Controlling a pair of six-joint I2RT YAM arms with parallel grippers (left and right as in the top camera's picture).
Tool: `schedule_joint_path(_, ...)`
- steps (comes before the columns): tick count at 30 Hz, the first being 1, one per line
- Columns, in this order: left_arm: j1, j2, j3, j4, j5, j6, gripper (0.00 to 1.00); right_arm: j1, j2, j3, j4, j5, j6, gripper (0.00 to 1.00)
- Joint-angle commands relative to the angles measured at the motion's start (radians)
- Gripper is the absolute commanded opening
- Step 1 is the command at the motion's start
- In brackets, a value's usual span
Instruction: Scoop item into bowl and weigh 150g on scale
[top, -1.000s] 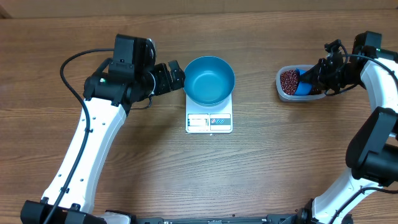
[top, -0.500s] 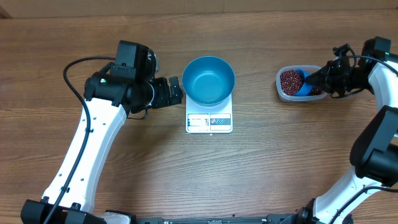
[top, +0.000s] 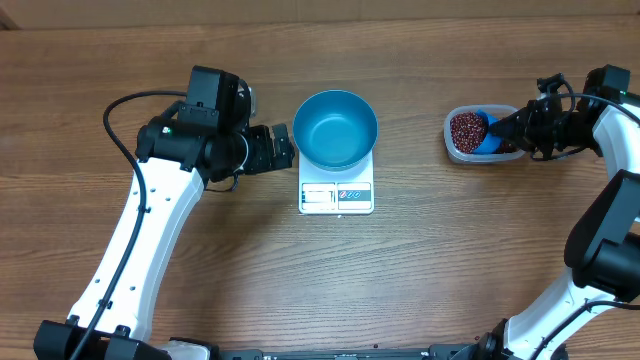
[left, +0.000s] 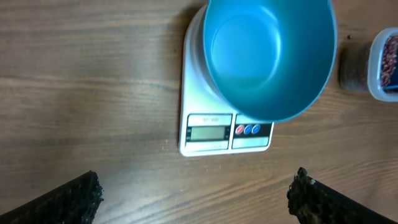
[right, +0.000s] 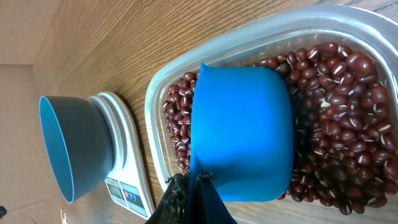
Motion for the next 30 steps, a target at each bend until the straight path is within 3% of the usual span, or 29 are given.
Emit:
schedule_joint_path(1, -0.006, 0.004, -0.013, 0.014, -0.004, 0.019, 1.0, 0.023, 0.072, -0.063, -0.005, 0.095, 0.003, 0.04)
schedule_joint_path(5, -0.01, 0.009, -0.015, 0.054, 0.013, 0.083, 0.99, 0.023, 0.072, -0.063, -0.001, 0.096, 0.002, 0.04)
schedule_joint_path(6, -0.014, 0.015, -0.015, 0.053, 0.013, 0.083, 0.89, 0.023, 0.072, -0.063, -0.001, 0.104, 0.002, 0.04)
schedule_joint_path(7, -0.024, 0.024, -0.017, 0.049, 0.011, 0.082, 0.33, 0.023, 0.072, -0.063, -0.001, 0.116, 0.003, 0.04)
schedule_joint_path(8, -0.035, 0.034, -0.019, 0.044, 0.011, 0.082, 0.04, 0.023, 0.072, -0.063, -0.001, 0.129, 0.003, 0.04)
schedule_joint_path(16, -0.182, 0.186, -0.033, 0.046, 0.006, 0.106, 0.04, 0.023, 0.072, -0.063, -0.002, 0.133, 0.003, 0.04)
schedule_joint_path(24, -0.321, 0.271, -0.033, 0.152, 0.001, 0.113, 0.04, 0.023, 0.072, -0.063, -0.002, 0.133, 0.003, 0.04)
schedule_joint_path(30, -0.405, 0.275, -0.034, 0.172, -0.207, 0.069, 0.04, 0.023, 0.072, -0.063, -0.002, 0.133, 0.003, 0.04)
